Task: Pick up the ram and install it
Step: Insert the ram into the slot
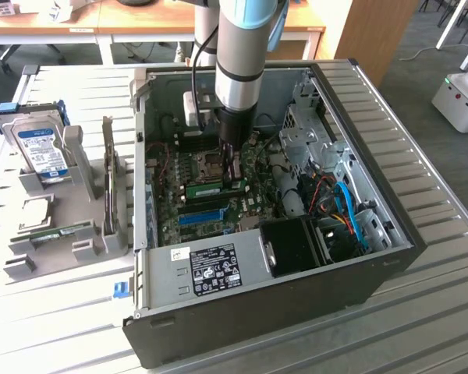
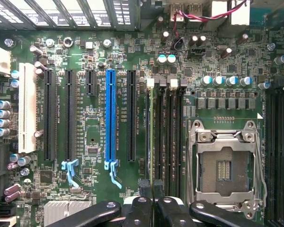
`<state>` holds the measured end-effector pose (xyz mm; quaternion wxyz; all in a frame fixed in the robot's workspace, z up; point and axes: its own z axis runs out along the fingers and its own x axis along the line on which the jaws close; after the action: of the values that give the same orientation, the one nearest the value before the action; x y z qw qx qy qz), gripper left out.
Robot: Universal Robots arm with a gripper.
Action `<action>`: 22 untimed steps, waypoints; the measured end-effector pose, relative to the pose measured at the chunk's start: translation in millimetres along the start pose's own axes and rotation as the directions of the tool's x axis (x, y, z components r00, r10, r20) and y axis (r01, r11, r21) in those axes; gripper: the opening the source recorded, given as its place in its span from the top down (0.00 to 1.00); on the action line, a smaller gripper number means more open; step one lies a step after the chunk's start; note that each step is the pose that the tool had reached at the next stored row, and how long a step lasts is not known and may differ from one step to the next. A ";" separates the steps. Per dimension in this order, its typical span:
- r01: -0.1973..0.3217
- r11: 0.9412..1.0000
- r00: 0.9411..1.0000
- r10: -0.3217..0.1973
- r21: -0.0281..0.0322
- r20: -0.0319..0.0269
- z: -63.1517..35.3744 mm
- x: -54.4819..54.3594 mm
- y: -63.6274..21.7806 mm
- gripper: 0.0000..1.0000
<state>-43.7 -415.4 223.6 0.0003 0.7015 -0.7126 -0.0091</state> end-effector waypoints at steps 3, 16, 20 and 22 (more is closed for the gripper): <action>0.000 1.000 1.000 0.000 0.000 0.000 0.3 0.0 0.0 0.88; 0.000 1.000 1.000 0.000 0.000 0.000 0.2 0.0 0.0 0.68; 0.000 1.000 1.000 0.000 0.000 0.000 -4.9 -0.1 0.1 0.68; 0.000 1.000 1.000 0.000 0.000 0.000 -8.8 -0.1 0.1 0.68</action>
<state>-43.8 -415.3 232.4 0.0003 0.7015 -0.7127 -0.0091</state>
